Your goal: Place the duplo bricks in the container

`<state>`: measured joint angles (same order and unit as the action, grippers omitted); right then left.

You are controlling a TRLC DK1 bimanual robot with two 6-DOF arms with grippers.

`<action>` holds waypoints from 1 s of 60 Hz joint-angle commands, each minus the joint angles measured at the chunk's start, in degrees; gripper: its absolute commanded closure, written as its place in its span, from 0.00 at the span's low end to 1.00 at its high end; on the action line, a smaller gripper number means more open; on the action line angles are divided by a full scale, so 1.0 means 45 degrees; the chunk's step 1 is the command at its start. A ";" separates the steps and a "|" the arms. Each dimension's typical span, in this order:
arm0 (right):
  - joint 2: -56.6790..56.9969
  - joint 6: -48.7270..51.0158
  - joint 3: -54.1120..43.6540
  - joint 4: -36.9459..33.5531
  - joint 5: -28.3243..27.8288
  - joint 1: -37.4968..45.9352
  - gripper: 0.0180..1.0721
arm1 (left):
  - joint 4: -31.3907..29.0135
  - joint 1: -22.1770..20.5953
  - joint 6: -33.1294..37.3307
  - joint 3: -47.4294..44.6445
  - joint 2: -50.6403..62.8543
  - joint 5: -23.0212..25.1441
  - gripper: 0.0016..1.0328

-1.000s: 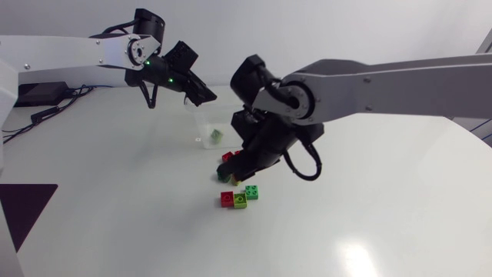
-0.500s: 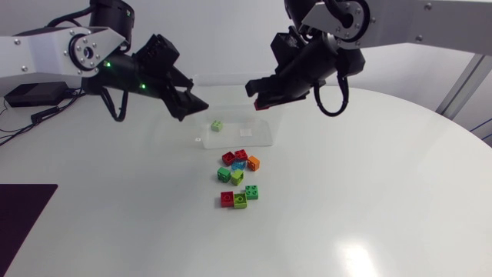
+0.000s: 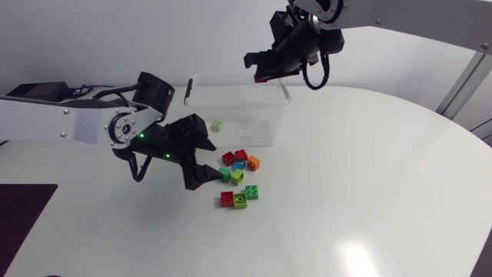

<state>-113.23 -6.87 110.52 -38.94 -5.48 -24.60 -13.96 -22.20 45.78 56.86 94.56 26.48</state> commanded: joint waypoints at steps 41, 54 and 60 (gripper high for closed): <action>-0.1967 -0.0054 0.2374 -0.1894 0.0338 0.0506 0.09 | 0.0836 -0.0927 0.0999 -0.0546 0.2345 -0.0396 0.05; 0.0201 0.0590 -0.0654 -0.1699 -0.0268 0.0349 0.09 | 0.0816 -0.0986 0.1467 -0.0683 0.2658 -0.0416 0.05; 0.1217 0.1215 -0.2509 -0.1406 -0.0951 0.0193 0.09 | 0.0836 -0.1064 0.1565 -0.0624 0.3029 -0.0552 0.07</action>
<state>-111.72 -4.01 105.58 -45.95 -8.19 -23.03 -10.37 -26.26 51.05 54.57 105.80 24.32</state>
